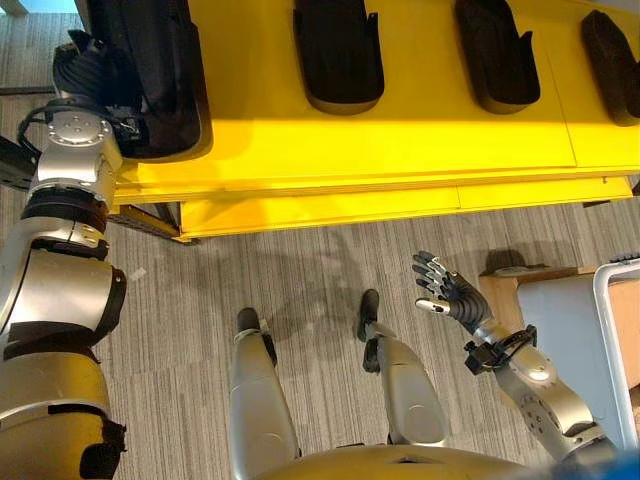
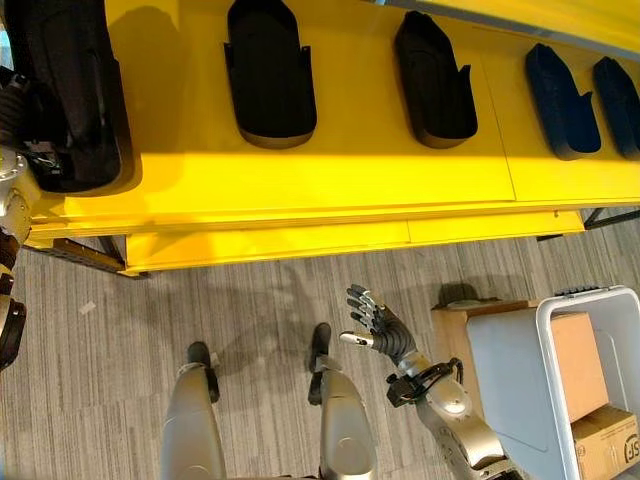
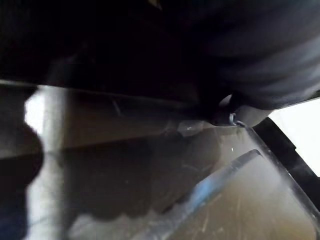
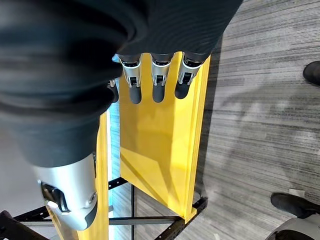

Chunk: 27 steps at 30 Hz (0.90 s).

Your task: Move parts from the plastic box to the shelf.

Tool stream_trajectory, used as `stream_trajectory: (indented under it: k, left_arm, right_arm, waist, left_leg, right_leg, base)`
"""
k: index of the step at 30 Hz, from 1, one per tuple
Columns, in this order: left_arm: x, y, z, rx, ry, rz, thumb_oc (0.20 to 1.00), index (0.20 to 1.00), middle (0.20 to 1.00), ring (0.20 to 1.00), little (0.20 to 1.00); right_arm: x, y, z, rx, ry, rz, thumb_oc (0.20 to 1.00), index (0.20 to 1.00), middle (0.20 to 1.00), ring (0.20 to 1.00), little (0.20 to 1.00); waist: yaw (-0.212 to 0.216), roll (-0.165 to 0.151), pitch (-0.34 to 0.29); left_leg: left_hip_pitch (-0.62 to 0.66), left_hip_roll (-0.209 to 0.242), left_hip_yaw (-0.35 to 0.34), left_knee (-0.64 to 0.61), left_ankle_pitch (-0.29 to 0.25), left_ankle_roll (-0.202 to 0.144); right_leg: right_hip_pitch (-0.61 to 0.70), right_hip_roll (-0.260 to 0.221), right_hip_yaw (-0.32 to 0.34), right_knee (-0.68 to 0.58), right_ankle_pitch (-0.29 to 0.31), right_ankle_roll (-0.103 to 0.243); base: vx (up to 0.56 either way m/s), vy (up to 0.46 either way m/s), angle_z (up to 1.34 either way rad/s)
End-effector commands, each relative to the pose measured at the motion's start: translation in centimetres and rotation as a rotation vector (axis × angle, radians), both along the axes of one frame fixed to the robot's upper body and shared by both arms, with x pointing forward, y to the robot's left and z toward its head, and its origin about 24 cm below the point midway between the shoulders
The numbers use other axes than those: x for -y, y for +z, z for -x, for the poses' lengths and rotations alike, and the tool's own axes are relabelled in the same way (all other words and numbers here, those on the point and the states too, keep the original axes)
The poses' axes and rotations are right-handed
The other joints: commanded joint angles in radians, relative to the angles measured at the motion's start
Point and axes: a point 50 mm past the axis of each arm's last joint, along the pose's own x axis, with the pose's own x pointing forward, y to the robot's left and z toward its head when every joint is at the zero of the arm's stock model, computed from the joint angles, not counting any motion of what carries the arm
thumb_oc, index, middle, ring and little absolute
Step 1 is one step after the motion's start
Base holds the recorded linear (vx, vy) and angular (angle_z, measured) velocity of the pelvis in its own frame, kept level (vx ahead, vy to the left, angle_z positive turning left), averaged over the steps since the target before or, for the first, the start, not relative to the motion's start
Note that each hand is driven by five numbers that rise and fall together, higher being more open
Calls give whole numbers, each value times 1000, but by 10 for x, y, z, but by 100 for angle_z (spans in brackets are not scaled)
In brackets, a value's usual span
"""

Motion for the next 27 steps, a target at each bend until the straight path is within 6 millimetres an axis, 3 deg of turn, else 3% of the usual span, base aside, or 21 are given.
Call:
stream_trajectory:
  k: [1, 3, 21, 22, 23, 27]
  left_arm:
    - [-15, 49, 16, 174, 42, -23, 200, 200, 200, 200, 200]
    - [-18, 52, 19, 182, 50, -14, 200, 200, 200, 200, 200]
    - [-32, 65, 30, 217, 92, 12, 200, 200, 200, 200, 200]
    - [-32, 65, 30, 217, 92, 12, 332, 332, 332, 332, 332]
    - [-32, 66, 30, 221, 94, 14, 1000, 1000, 1000, 1000, 1000]
    - [-30, 67, 29, 235, 82, 23, 1000, 1000, 1000, 1000, 1000]
  right_arm:
    - [15, 12, 4, 50, -33, -3, 1000, 1000, 1000, 1000, 1000]
    - [17, 11, 5, 45, -40, -6, 1000, 1000, 1000, 1000, 1000]
    - [20, 7, 11, 20, -43, -2, 1000, 1000, 1000, 1000, 1000]
    - [20, 7, 11, 20, -43, -2, 1000, 1000, 1000, 1000, 1000]
    - [21, 7, 11, 20, -42, -2, 1000, 1000, 1000, 1000, 1000]
    - [21, 7, 11, 20, -41, 3, 1000, 1000, 1000, 1000, 1000]
  waist:
    - [18, 2, -72]
    - [20, 3, -75]
    - [15, -5, -89]
    - [15, -5, -90]
    - [14, -5, -91]
    - [15, -2, -89]
  left_leg:
    - [-12, 15, 0, 15, 14, -7]
    - [-3, 24, -4, 26, -19, -14]
    - [-47, 25, 5, 75, -42, -9]
    - [-48, 25, 5, 75, -42, -9]
    - [-47, 24, 7, 75, -43, -9]
    - [-51, 26, 7, 84, -47, -9]
  right_leg:
    - [79, -76, 29, 28, -40, 101]
    - [95, -68, 34, 15, -49, 108]
    - [106, -81, 41, -53, 2, 118]
    - [106, -81, 41, -53, 2, 118]
    - [106, -82, 43, -53, 2, 118]
    - [102, -84, 43, -49, 1, 117]
  base:
    - [0, 0, 0]
    - [49, 8, -1]
    - [2, 8, -2]
    - [0, 0, 0]
    - [0, 0, 0]
    - [3, 10, -3]
